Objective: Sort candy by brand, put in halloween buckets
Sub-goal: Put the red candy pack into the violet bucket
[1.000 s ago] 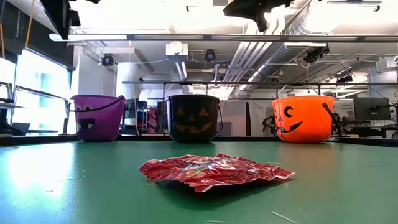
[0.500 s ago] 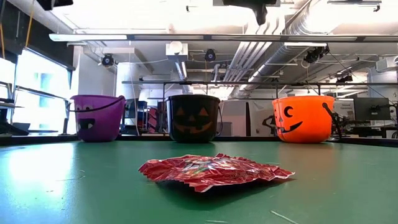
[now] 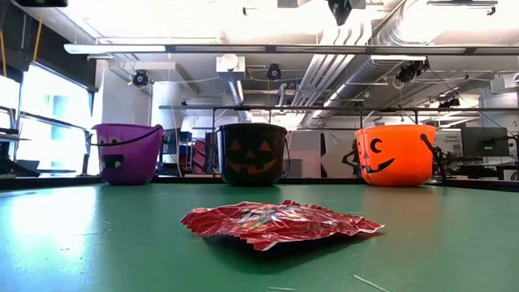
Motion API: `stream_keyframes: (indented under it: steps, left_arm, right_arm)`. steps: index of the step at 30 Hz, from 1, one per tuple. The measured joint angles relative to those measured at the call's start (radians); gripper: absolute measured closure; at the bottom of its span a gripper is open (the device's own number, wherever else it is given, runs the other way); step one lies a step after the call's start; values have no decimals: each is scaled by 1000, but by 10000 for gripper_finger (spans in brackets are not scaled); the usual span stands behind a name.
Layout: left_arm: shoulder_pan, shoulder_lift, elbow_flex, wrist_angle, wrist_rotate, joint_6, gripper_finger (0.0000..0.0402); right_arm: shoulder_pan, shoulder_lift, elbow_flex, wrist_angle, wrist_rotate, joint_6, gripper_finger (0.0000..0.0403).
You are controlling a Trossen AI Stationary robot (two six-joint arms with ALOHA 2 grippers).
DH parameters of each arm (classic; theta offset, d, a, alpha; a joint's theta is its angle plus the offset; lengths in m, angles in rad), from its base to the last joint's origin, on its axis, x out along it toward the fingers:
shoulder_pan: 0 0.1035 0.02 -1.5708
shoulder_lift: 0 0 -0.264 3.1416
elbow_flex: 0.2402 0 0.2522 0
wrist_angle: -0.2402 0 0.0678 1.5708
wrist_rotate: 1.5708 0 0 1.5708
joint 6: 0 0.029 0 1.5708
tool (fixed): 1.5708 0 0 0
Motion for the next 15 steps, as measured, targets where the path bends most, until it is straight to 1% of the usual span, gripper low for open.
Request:
stream_keyframes:
  steps: [3,7,10,12,15]
  left_arm:
    - [-53,39,0,1,1,-69,252]
    - [-105,48,0,10,2,-168,242]
    - [-124,49,0,27,3,-229,234]
    - [-132,49,-3,47,3,-242,228]
    - [-132,48,-48,103,31,-257,218]
  right_arm:
    - [0,0,0,-5,0,2,402]
    - [0,0,0,-20,0,0,402]
    - [0,0,0,-23,-4,0,402]
    - [0,0,0,-24,-5,0,402]
    - [0,0,0,-24,-6,0,402]
